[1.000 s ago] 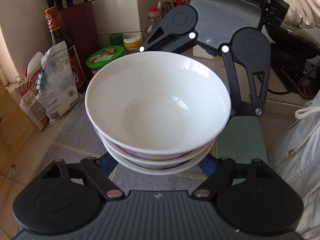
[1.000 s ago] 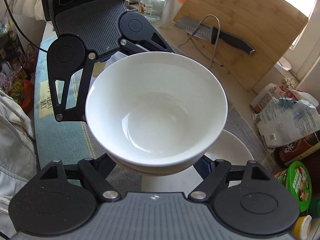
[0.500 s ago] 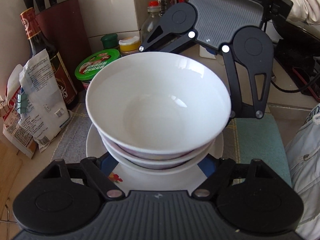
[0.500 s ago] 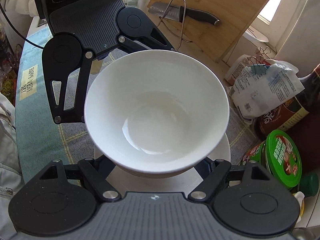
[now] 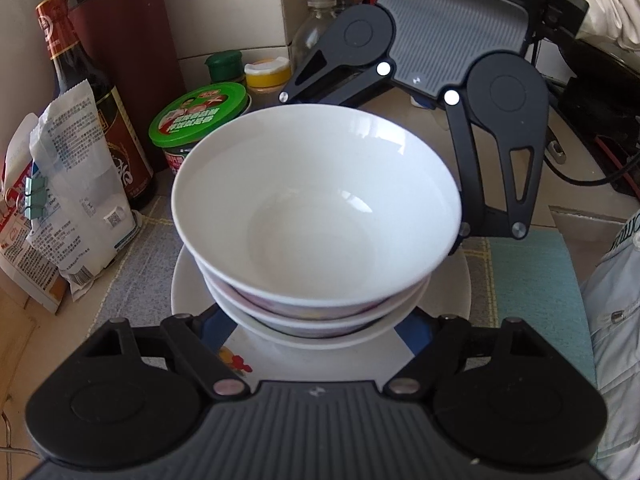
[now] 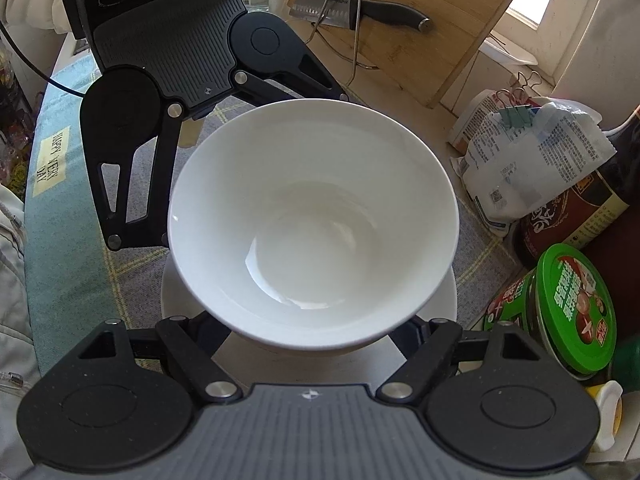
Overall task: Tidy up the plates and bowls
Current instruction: 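Carry the bowl stack with both tools and lower it onto the plate stack, then open both tools and release the bowls on the plates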
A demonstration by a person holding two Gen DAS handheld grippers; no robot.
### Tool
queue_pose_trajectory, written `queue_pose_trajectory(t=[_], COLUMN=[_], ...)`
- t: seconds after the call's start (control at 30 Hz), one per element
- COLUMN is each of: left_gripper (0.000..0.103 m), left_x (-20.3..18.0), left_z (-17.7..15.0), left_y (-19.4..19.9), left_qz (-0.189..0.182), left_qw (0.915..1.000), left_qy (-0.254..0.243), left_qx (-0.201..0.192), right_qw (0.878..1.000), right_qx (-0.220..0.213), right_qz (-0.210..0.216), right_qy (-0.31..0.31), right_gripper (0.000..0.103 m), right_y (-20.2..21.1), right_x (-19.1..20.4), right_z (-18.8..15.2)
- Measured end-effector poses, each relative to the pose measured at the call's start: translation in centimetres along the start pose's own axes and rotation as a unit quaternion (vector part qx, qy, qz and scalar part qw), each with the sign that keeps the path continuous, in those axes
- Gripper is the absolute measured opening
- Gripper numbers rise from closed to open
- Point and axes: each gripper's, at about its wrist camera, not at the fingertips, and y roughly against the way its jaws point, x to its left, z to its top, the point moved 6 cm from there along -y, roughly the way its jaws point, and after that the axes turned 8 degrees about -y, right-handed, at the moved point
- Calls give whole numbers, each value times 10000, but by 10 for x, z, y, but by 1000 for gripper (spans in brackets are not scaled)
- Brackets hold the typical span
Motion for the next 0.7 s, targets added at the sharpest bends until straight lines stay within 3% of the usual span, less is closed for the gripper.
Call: queue_pose_trajectory(t=[0.7], left_gripper=[84], left_x=[0], left_z=[-3], left_y=[-3], left_qz=[19], left_qw=[10000], left_qy=[52], left_qx=[-44], right_qw=[9999], right_qx=[34], right_qz=[-72], right_qy=[-66], right_gripper=[85], right_y=[-4], right_x=[-1], right_z=[-1])
